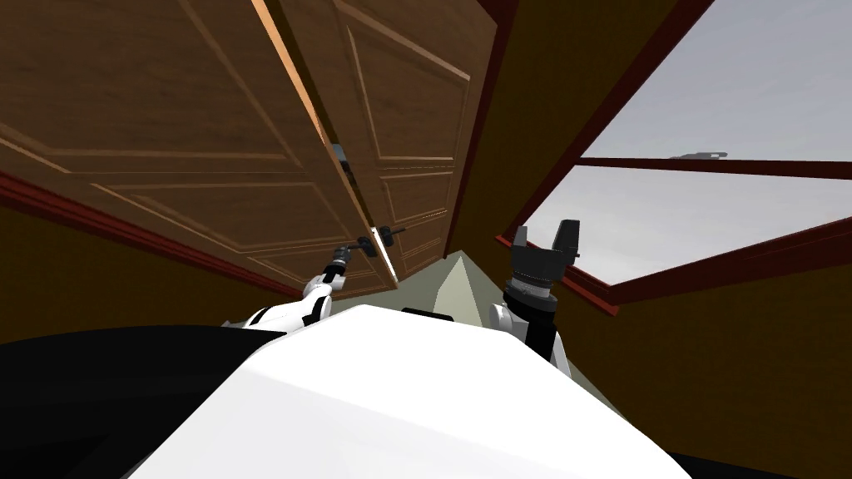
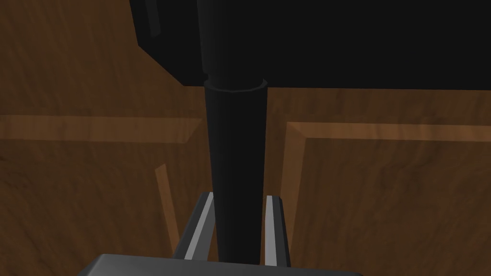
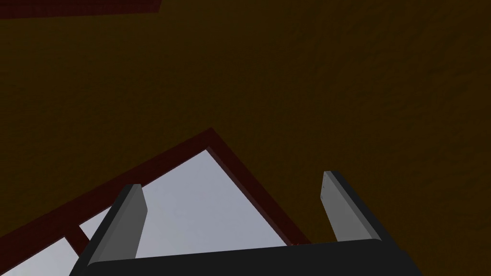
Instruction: Pull the door open
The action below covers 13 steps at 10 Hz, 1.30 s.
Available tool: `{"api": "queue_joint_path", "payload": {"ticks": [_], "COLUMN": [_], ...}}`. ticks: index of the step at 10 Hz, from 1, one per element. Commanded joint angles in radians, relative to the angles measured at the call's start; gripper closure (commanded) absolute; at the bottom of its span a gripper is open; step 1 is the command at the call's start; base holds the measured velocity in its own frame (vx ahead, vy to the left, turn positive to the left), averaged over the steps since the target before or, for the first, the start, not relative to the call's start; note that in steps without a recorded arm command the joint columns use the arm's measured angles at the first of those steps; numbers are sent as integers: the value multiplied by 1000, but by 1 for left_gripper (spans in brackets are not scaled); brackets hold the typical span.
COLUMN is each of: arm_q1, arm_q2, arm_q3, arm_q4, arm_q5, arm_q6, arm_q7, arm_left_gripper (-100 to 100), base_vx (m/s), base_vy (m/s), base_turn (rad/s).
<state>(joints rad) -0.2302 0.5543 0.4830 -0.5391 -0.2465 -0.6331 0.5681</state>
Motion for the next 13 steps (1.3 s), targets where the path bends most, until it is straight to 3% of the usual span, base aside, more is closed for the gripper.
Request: {"api": "queue_joint_path", "payload": {"ticks": [1,13], "arm_q1": [10,8], "arm_q2": [-9,-11], "arm_q3": [-4,-6], "arm_q4": [-4,-4], "arm_q5": [-2,-4], "arm_q6": [4,4], "arm_q7": [0,0], "arm_left_gripper": [100,100], "base_vx": [-195,-235], "base_vy": [18,12], "base_turn": [-22,9]}}
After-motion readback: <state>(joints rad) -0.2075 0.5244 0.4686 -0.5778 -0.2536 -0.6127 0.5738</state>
